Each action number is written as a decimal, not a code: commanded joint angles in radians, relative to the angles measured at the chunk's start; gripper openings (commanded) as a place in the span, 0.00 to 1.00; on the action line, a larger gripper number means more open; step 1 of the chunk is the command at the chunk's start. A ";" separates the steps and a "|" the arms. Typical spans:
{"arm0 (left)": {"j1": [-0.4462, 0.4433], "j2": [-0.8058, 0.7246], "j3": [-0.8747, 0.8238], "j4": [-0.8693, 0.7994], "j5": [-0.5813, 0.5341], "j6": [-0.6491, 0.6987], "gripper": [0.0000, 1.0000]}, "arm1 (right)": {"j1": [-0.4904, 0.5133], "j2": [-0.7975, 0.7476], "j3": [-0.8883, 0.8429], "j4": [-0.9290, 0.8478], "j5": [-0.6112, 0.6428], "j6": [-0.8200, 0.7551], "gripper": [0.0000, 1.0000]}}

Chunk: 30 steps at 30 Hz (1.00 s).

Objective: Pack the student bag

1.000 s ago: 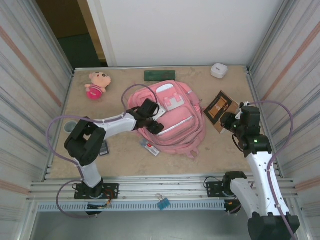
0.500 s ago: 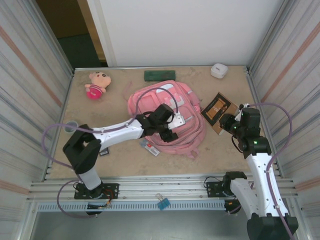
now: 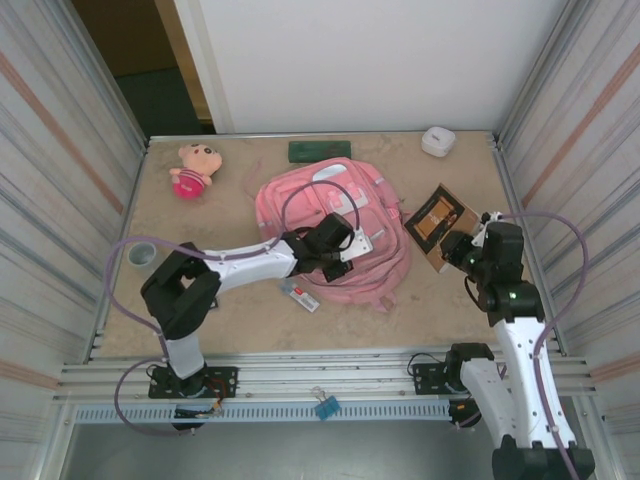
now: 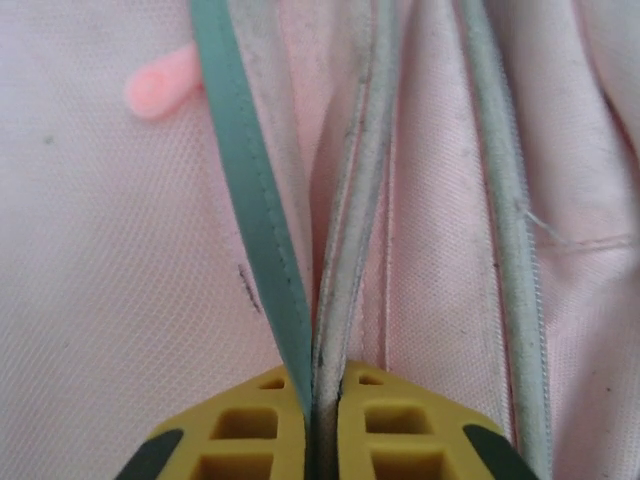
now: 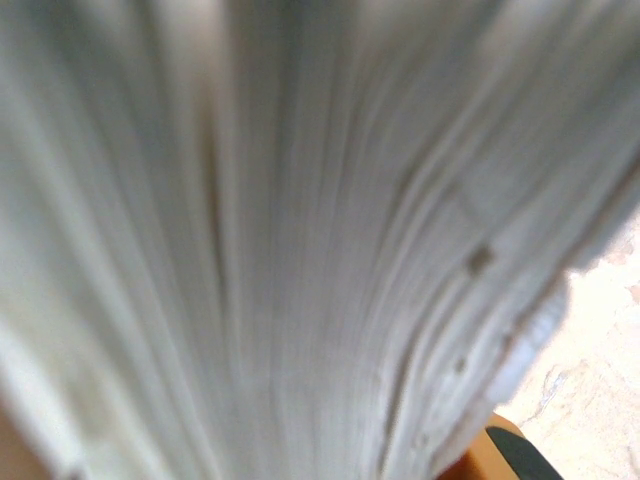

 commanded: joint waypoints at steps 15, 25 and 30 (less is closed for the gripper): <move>0.202 -0.232 0.123 -0.010 0.252 -0.286 0.00 | -0.006 -0.082 0.095 -0.160 -0.205 0.077 0.00; 0.283 -0.226 0.172 0.089 0.397 -0.460 0.00 | 0.067 -0.129 -0.139 0.227 -0.453 0.447 0.00; 0.315 -0.222 0.191 0.098 0.486 -0.484 0.00 | 0.208 -0.055 -0.244 0.534 -0.310 0.626 0.00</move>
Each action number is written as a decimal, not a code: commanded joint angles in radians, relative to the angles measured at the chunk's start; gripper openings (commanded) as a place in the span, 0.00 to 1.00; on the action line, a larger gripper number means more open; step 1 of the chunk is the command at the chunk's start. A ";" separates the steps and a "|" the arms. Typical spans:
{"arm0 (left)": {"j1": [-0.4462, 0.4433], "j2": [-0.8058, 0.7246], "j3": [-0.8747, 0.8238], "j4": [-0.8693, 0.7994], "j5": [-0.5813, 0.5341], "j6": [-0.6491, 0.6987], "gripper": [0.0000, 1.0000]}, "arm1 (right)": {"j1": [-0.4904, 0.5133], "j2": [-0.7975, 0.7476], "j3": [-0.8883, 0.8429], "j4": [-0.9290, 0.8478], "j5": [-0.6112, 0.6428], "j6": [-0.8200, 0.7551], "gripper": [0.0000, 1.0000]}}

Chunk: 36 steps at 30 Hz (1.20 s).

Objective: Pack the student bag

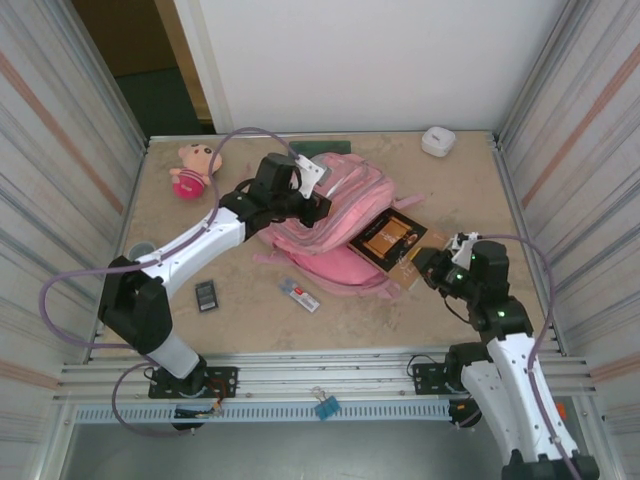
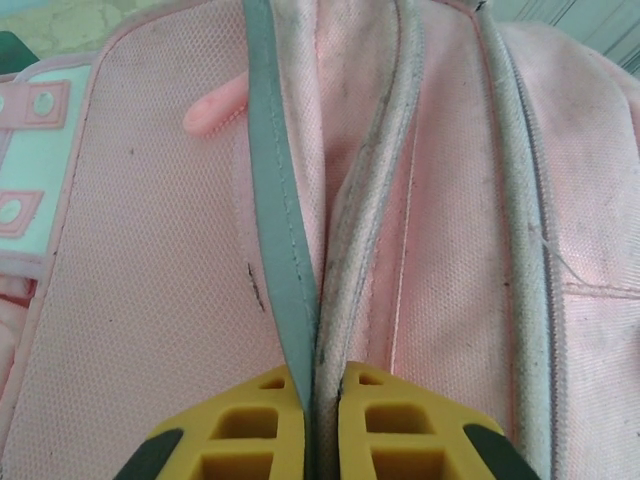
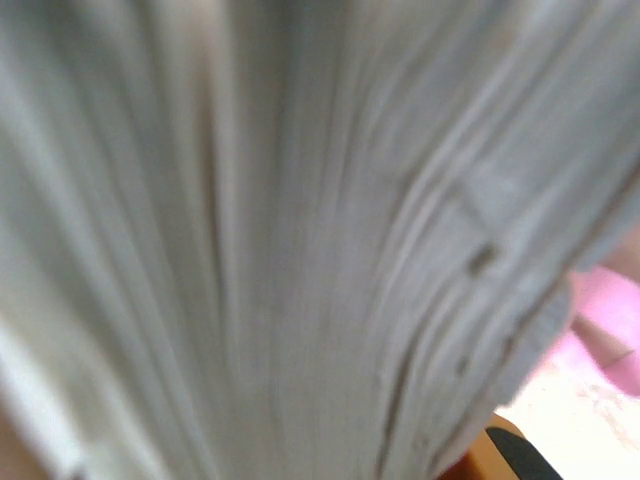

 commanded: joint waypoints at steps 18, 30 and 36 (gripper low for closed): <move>0.070 0.003 0.100 0.172 0.338 -0.065 0.00 | 0.429 0.690 0.028 1.015 0.525 0.231 0.00; 0.087 0.006 0.123 0.183 0.392 -0.043 0.00 | 0.433 1.133 0.234 1.293 0.492 0.247 0.00; 0.140 0.008 0.090 0.197 0.374 -0.070 0.00 | 0.425 1.178 0.214 1.349 0.482 0.290 0.00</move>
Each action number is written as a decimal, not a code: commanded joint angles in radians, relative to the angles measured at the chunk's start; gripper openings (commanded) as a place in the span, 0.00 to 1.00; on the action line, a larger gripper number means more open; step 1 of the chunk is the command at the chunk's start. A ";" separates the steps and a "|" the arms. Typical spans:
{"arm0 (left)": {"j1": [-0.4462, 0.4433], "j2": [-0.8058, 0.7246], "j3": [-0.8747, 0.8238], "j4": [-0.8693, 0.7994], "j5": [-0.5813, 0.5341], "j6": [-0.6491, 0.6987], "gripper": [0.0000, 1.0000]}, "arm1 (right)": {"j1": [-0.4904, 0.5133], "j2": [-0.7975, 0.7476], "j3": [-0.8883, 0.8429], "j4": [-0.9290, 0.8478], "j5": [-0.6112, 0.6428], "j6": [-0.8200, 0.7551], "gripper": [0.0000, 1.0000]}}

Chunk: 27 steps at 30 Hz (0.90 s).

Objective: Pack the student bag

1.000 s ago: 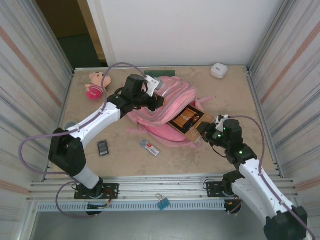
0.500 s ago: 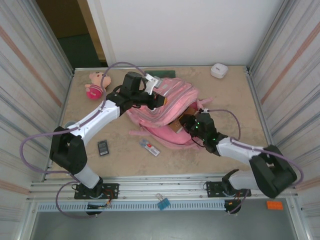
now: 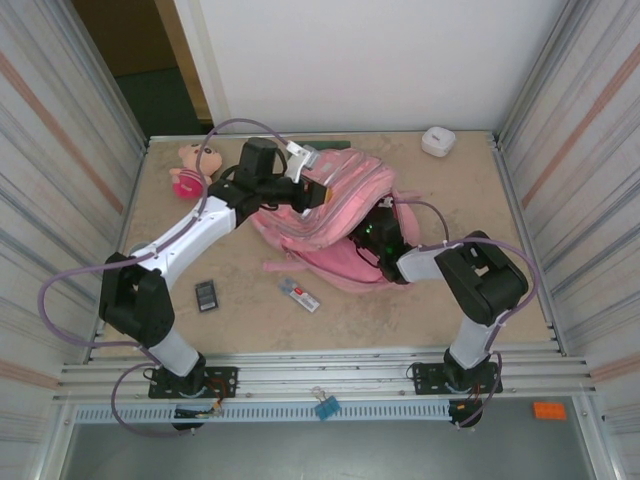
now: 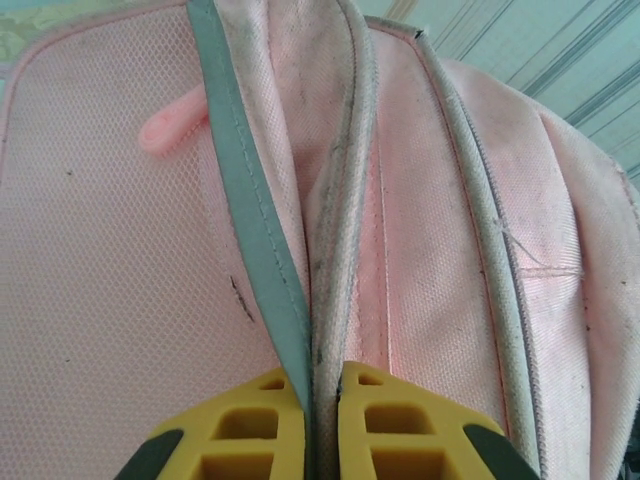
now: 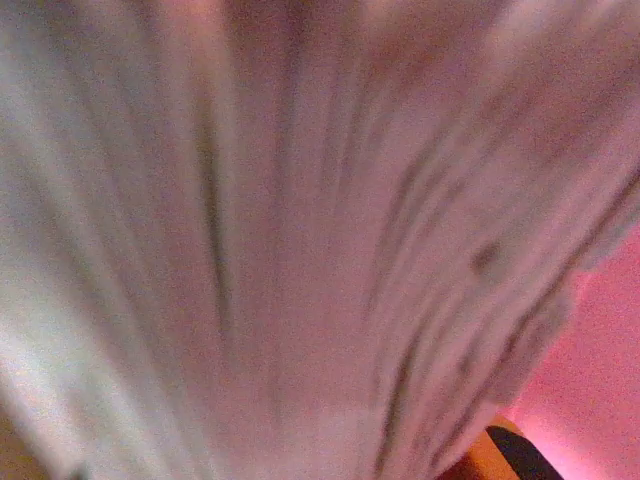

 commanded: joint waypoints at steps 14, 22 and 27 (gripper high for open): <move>0.035 -0.019 0.025 0.092 0.024 0.061 0.00 | -0.062 -0.095 0.011 -0.322 -0.073 -0.008 0.57; 0.020 -0.027 -0.002 0.059 -0.050 0.121 0.00 | -0.125 -0.446 -0.052 -0.766 -0.022 -0.208 0.67; -0.045 0.011 -0.019 0.014 -0.128 0.207 0.00 | -0.162 -0.733 -0.033 -1.074 0.064 -0.373 0.66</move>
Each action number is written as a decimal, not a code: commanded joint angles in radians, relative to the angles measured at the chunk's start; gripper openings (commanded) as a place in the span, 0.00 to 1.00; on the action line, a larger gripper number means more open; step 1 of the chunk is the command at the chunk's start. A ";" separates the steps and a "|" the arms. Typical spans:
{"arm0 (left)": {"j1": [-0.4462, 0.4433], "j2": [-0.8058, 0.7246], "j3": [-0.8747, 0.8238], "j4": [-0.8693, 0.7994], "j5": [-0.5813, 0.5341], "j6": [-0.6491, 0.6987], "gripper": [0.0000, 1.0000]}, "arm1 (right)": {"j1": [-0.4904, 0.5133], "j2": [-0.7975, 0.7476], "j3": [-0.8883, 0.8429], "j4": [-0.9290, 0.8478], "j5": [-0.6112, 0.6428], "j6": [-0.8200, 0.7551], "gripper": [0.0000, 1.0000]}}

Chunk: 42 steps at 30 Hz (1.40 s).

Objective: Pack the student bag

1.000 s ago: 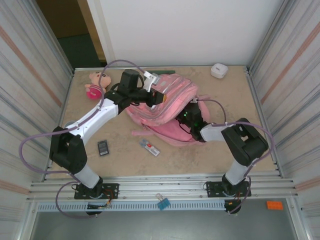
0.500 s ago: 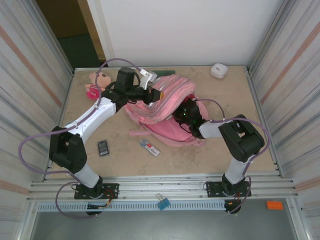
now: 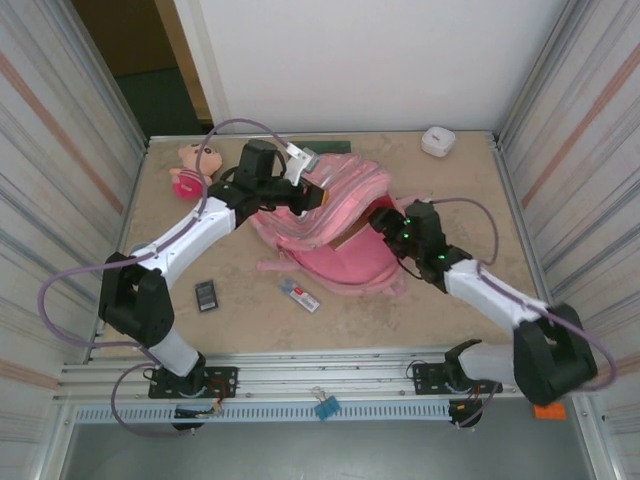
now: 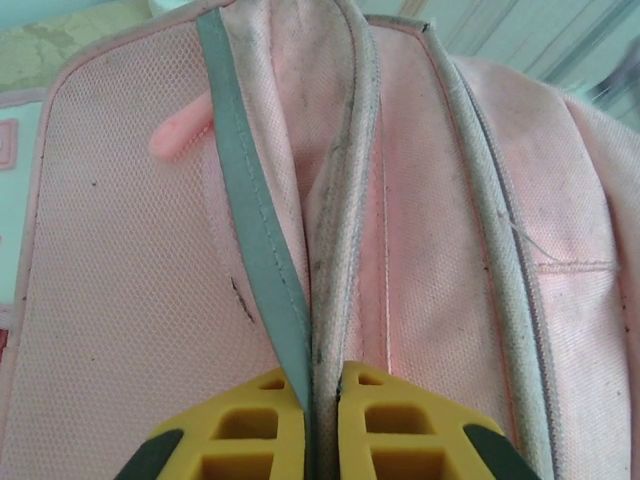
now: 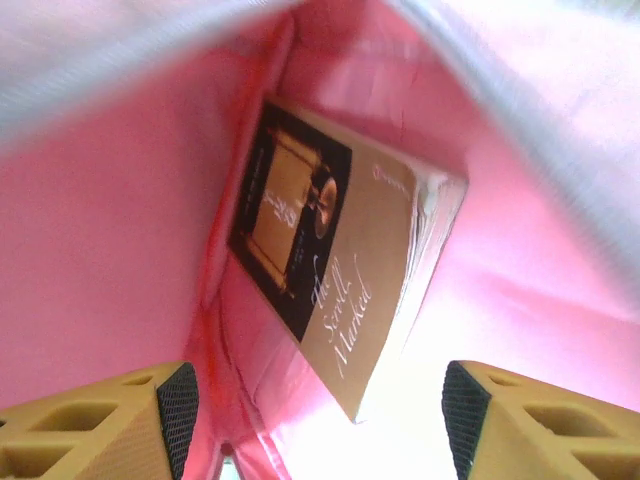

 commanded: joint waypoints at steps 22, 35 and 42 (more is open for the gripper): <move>-0.229 0.133 -0.074 0.009 -0.292 0.123 0.63 | 0.005 -0.397 0.074 -0.519 -0.053 -0.956 0.76; 0.055 -0.288 -0.406 0.071 -0.190 -0.128 0.74 | 0.293 0.019 0.217 -0.679 0.110 -1.942 0.86; 0.120 -0.369 -0.525 0.112 -0.183 -0.184 0.74 | 0.313 0.214 0.170 -0.422 0.136 -2.044 0.88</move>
